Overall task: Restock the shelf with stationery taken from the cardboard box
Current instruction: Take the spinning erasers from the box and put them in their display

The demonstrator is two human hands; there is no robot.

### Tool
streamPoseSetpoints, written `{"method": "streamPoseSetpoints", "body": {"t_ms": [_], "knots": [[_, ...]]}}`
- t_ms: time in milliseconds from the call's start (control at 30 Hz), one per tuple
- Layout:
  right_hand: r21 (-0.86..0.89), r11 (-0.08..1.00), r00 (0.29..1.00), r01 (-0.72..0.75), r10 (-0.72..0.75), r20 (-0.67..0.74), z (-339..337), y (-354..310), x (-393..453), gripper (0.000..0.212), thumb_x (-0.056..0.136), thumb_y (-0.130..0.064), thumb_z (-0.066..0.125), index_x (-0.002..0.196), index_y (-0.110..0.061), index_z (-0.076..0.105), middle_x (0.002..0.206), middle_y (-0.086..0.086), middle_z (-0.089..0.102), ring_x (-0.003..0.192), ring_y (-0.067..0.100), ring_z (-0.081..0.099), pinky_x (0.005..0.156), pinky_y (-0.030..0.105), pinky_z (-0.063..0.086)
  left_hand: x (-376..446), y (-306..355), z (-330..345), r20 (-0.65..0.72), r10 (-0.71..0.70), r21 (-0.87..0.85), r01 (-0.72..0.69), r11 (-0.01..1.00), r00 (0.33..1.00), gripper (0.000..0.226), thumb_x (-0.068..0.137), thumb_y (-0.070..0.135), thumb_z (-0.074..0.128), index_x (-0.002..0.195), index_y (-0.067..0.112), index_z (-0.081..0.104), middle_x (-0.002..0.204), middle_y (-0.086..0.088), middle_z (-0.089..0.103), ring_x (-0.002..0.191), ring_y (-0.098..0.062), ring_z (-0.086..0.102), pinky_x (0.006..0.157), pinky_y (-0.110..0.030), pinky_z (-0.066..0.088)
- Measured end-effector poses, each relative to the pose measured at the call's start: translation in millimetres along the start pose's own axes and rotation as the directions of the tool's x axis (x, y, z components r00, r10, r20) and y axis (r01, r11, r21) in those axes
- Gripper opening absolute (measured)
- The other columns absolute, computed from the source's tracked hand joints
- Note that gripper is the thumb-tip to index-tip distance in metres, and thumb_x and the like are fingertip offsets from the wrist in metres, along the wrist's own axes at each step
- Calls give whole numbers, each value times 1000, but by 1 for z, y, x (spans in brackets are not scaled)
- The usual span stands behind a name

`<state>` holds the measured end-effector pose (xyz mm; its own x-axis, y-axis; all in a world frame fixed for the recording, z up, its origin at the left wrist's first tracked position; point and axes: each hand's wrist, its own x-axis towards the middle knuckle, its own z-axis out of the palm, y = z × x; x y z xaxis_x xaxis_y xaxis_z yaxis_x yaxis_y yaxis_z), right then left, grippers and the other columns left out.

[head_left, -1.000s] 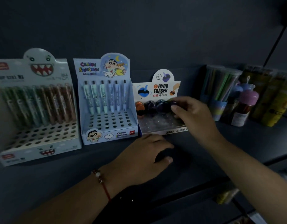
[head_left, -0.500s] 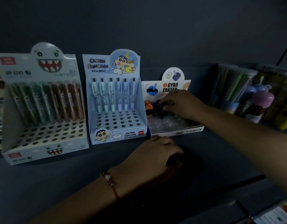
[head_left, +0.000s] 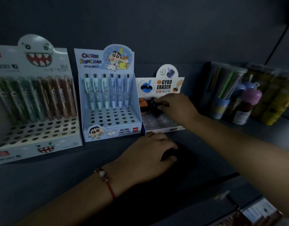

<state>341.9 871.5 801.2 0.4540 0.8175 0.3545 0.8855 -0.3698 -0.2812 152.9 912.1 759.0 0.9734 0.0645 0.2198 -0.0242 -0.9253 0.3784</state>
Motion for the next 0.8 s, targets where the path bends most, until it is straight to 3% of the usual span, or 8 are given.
{"method": "streamPoseSetpoints", "body": {"t_ms": [167, 267, 433, 533, 600, 667, 800], "knots": [[53, 997, 996, 53, -56, 71, -18, -2, -33, 60, 93, -15, 59, 149, -24, 39, 149, 6, 46, 136, 21, 42, 103, 15, 30, -8, 8, -6, -63, -26, -89, 21, 996, 998, 32, 95, 45, 54, 127, 39, 57, 125, 23, 53, 114, 8, 45, 95, -6, 32], [113, 988, 993, 109, -113, 32, -40, -2, -78, 58, 93, -16, 59, 147, -28, 42, 151, -6, 43, 139, 10, 37, 111, 18, 28, -12, 18, -11, -89, -4, -123, -7, 992, 996, 29, 95, 41, 56, 124, 39, 60, 122, 27, 54, 113, 13, 45, 90, 0, 30], [80, 996, 998, 24, -28, 51, -78, 25, -221, 49, 97, -36, 57, 143, -40, 42, 145, -24, 42, 131, -13, 30, 102, -2, 15, -18, 53, -6, -93, 86, -200, -103, 974, 992, 24, 93, 42, 60, 116, 43, 64, 119, 35, 55, 113, 15, 49, 91, 0, 32], [81, 986, 989, -147, 145, 24, -83, 47, -330, 47, 94, -42, 57, 140, -42, 47, 136, -29, 43, 129, -16, 31, 105, 1, 17, -9, 97, 10, -48, 225, -151, -229, 962, 973, 26, 92, 54, 55, 115, 45, 62, 119, 31, 57, 116, 7, 53, 93, -11, 41], [89, 952, 956, -292, 293, 5, -83, 57, -407, 47, 91, -49, 54, 138, -44, 48, 136, -29, 45, 130, -12, 36, 108, 10, 24, -3, 141, 37, 16, 291, -215, -281, 936, 957, 24, 93, 52, 55, 116, 45, 62, 117, 28, 59, 113, 2, 56, 89, -19, 45], [108, 881, 885, -461, 465, -19, -82, 61, -487, 47, 89, -51, 52, 136, -48, 47, 137, -29, 46, 129, -10, 39, 108, 14, 28, -3, 194, 78, 80, 367, -306, -328, 894, 927, 25, 93, 46, 57, 117, 41, 63, 114, 26, 60, 110, 2, 57, 86, -19, 46], [150, 674, 676, -723, 736, -47, -78, 43, -650, 40, 85, -59, 48, 124, -65, 41, 134, -40, 38, 125, -21, 30, 102, 0, 14, -26, 308, 185, 217, 532, -471, -389, 792, 819, 27, 90, 39, 62, 114, 29, 68, 108, 15, 65, 103, 2, 60, 89, -20, 47]]}}
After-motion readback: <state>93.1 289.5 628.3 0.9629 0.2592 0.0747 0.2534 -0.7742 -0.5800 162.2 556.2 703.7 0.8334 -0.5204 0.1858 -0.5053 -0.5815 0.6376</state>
